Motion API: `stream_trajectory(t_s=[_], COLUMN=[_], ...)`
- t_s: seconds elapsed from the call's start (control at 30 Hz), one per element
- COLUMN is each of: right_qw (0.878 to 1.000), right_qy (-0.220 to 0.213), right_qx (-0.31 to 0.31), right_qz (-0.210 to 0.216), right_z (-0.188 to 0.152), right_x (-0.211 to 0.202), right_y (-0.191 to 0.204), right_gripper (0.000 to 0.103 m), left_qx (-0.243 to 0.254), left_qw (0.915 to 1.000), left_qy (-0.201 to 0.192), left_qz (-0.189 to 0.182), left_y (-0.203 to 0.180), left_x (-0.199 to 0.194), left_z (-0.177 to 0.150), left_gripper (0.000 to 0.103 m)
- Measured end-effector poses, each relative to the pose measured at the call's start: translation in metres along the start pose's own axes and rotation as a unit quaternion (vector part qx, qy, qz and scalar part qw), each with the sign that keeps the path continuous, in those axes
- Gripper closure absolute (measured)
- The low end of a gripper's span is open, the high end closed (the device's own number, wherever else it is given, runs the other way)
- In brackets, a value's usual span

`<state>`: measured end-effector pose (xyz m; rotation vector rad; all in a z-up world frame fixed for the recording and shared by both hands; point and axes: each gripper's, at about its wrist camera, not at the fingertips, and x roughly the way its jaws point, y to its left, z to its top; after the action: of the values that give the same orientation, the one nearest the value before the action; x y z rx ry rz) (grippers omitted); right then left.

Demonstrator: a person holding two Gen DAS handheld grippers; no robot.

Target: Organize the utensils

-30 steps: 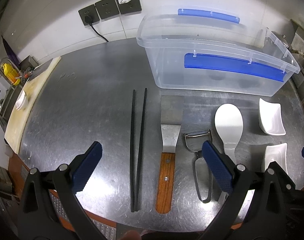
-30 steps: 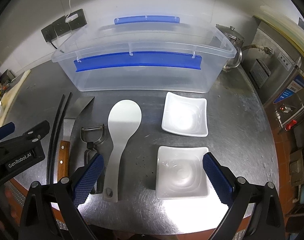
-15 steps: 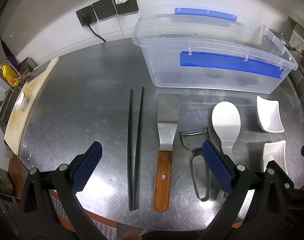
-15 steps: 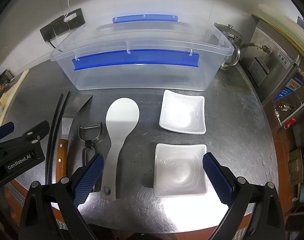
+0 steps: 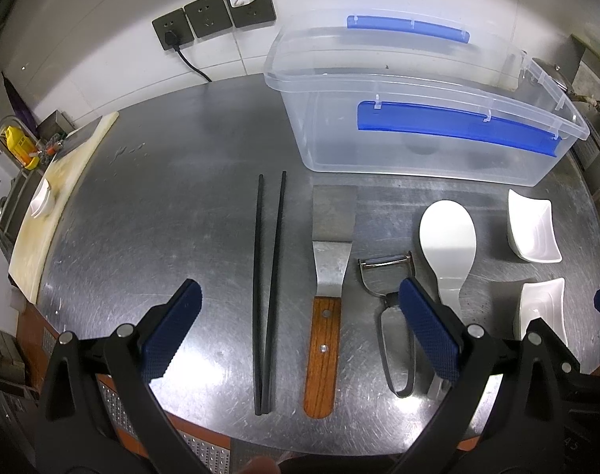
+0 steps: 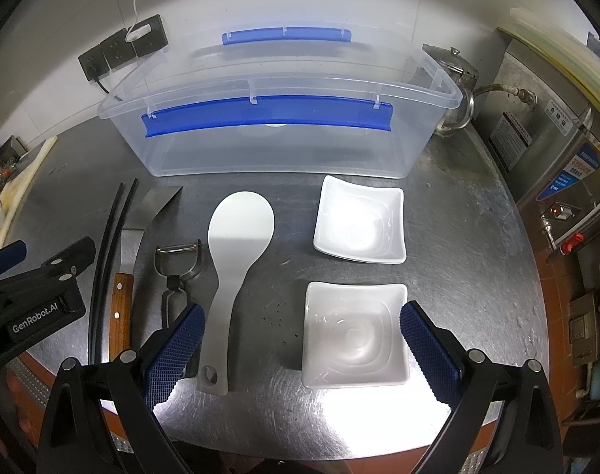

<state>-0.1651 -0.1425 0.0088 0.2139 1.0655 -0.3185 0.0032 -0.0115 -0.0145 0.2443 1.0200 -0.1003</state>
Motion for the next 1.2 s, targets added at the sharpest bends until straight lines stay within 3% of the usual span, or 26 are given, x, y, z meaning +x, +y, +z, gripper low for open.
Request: stream_trajectory(t_s=[1.2], right_qw=[1.0], right_qy=[0.013], right_qx=[0.003], right_qz=[-0.002], right_z=[0.0006], right_x=[0.0058], right_y=[-0.0011], right_gripper=[0.005], left_qx=[0.002], left_qw=[0.9999], left_qy=[0.012], left_qz=[0.003], left_y=[-0.0009], left_x=[0.0091], left_z=[0.0021], left_gripper=[0.007])
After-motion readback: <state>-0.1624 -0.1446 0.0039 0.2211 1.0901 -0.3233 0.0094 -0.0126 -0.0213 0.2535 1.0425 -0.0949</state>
